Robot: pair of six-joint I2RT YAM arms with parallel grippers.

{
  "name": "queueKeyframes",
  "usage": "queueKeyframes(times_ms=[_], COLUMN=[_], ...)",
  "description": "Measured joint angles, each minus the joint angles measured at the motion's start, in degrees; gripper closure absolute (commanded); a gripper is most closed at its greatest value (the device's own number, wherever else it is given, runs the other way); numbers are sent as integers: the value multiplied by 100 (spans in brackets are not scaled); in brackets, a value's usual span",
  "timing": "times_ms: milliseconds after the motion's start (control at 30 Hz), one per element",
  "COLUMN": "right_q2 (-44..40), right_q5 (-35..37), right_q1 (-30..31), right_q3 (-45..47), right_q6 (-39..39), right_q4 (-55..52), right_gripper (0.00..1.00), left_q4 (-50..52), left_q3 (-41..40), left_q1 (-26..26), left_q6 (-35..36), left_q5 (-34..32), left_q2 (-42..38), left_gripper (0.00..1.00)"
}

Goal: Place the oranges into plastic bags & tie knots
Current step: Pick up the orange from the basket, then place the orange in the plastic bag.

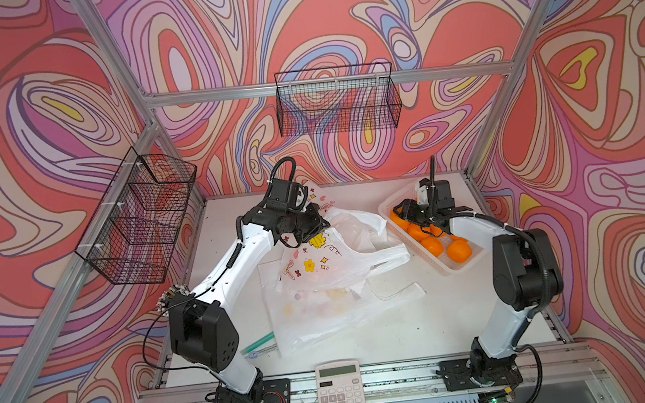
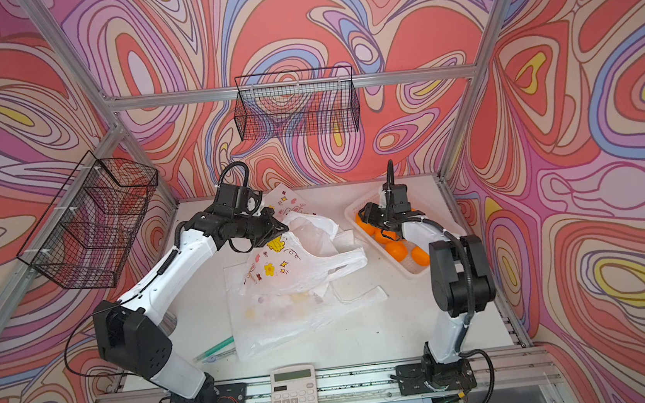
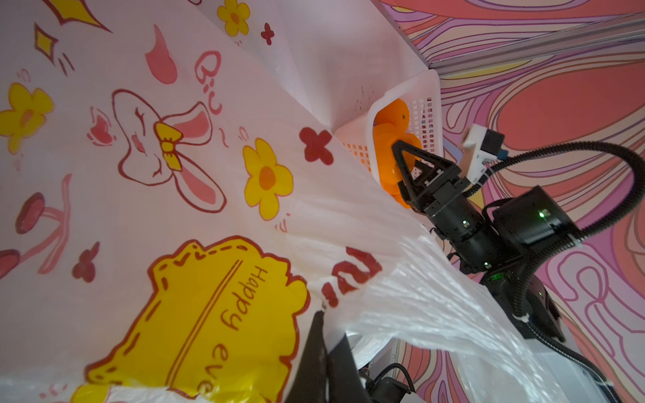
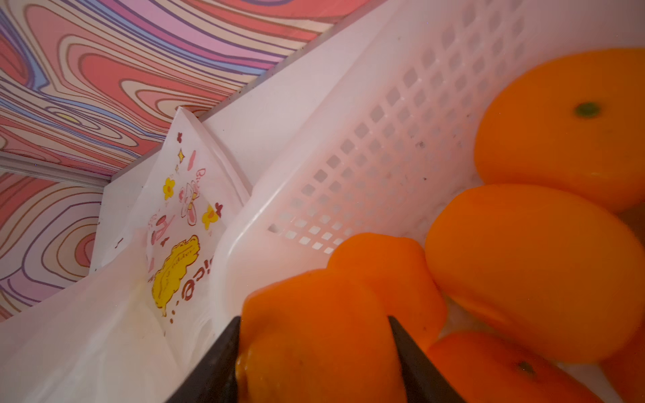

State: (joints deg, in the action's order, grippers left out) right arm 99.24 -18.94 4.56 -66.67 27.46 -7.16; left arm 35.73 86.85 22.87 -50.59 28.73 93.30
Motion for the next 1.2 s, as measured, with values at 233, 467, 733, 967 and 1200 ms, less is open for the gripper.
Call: queueKeyframes(times_ms=[233,467,733,967,1200], right_q2=[-1884,-2540,-2155,-1036,-417], right_q5=[-396,-822,-485,79,428], right_q1=[2,643,2111,2855,2964], right_q3=[1237,2223,2168,1650,1327], right_q6=[188,822,1392,1775,1919], right_q4=[166,498,1296,2114,2507], right_gripper=[52,52,52,37,11], left_q4=[-2,-35,-111,-133,-136], left_q3=[0,-2,-105,-153,-153], left_q1=[0,0,0,0,0], left_q6=[0,0,-2,-2,2], left_q5=[0,37,138,186,179], left_q2=[0,0,0,0,0], left_gripper=[100,100,100,100,100])
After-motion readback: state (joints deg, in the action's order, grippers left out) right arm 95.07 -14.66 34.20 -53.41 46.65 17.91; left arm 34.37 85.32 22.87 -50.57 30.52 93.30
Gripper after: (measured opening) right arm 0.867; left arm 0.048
